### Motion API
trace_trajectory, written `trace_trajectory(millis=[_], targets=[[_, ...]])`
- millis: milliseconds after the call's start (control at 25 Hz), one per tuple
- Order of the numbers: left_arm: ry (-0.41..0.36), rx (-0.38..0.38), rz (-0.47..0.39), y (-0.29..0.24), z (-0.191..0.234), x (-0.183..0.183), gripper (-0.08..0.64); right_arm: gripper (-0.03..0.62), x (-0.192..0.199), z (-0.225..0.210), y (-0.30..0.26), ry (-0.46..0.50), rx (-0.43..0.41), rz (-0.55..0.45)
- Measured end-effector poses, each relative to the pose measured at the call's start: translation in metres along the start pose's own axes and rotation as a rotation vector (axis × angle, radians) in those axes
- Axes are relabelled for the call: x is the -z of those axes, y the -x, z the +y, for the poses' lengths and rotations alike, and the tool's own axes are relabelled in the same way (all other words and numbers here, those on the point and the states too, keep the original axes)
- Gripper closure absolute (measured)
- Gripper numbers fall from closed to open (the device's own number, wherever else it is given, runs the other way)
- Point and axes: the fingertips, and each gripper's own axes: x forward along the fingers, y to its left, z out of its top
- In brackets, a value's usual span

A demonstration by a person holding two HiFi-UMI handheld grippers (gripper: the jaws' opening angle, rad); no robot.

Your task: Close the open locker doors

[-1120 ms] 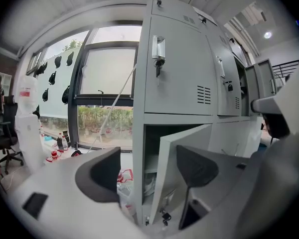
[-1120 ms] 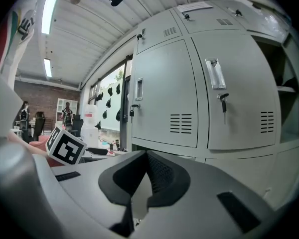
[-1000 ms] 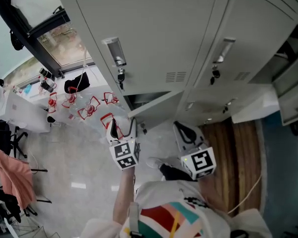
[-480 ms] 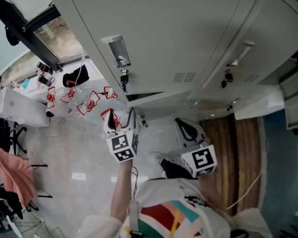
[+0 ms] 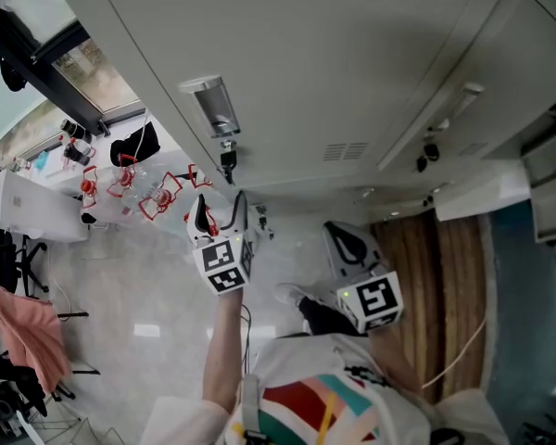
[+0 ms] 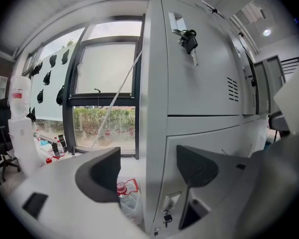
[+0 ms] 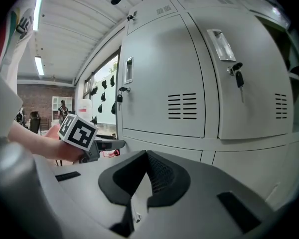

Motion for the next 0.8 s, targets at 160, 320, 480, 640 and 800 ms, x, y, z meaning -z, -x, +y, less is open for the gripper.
trace_trajectory(millis=[160, 320, 480, 640, 800], targets=[[-0.004, 0.002, 0.005, -0.006, 0.000, -0.002, 0.227, 0.587, 0.000, -0.001, -0.002, 0.000, 0.001, 0.002], [0.012, -0.003, 0.002, -0.006, 0.001, 0.000, 0.227, 0.587, 0.000, -0.004, -0.001, 0.006, 0.004, 0.000], [0.019, -0.005, 0.011, -0.006, 0.001, 0.001, 0.227, 0.586, 0.001, -0.006, 0.002, -0.001, 0.009, -0.002], [0.015, -0.008, 0.016, -0.005, 0.001, 0.000, 0.227, 0.588, 0.001, -0.007, 0.008, 0.001, 0.010, -0.009], [0.010, -0.010, 0.006, 0.000, -0.001, -0.005, 0.227, 0.586, 0.000, -0.008, 0.017, 0.001, 0.018, -0.021]])
